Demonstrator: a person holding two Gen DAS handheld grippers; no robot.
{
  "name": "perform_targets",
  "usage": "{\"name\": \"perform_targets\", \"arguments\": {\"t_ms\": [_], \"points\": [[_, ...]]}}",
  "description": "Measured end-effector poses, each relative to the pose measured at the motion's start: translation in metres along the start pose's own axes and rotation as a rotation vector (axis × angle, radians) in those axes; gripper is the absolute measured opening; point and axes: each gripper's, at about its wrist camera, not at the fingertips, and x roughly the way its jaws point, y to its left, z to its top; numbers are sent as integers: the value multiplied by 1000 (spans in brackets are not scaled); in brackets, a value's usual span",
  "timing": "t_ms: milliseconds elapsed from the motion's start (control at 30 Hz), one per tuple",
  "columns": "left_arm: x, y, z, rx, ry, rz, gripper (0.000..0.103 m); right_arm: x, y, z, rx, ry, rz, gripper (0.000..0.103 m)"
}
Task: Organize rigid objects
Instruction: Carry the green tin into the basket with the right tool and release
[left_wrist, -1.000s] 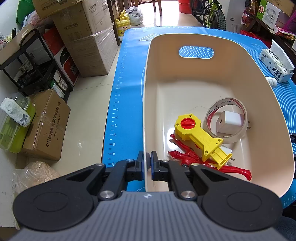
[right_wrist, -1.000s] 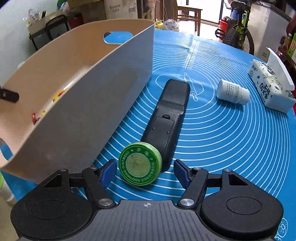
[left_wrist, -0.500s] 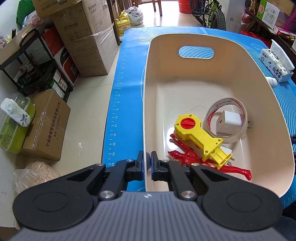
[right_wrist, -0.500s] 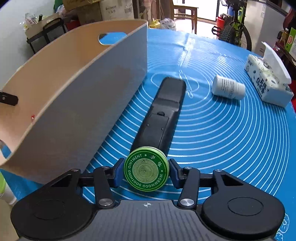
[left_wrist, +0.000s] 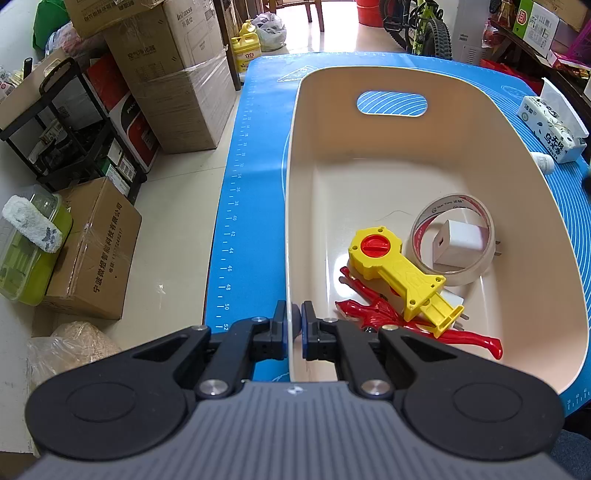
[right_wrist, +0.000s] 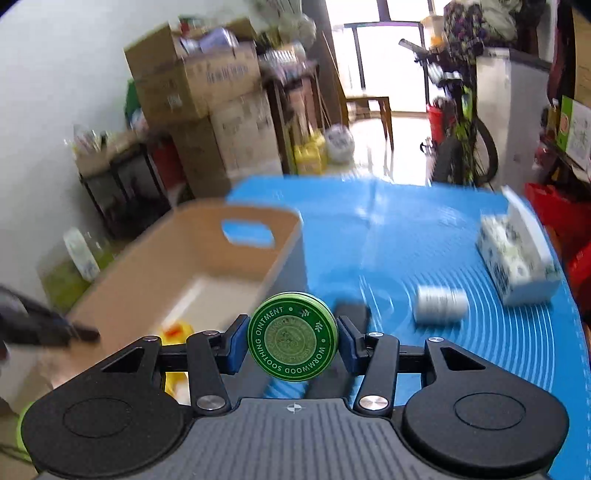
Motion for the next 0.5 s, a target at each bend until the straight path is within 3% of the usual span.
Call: {"name": "perform_targets", "arguments": {"t_ms": [167, 500], "points": [[0, 0, 0, 0, 0, 1, 8, 13, 29, 17, -54, -17, 57, 55], [0, 0, 0, 7, 1, 1, 8, 64, 83, 2, -200, 92, 99, 55]]}}
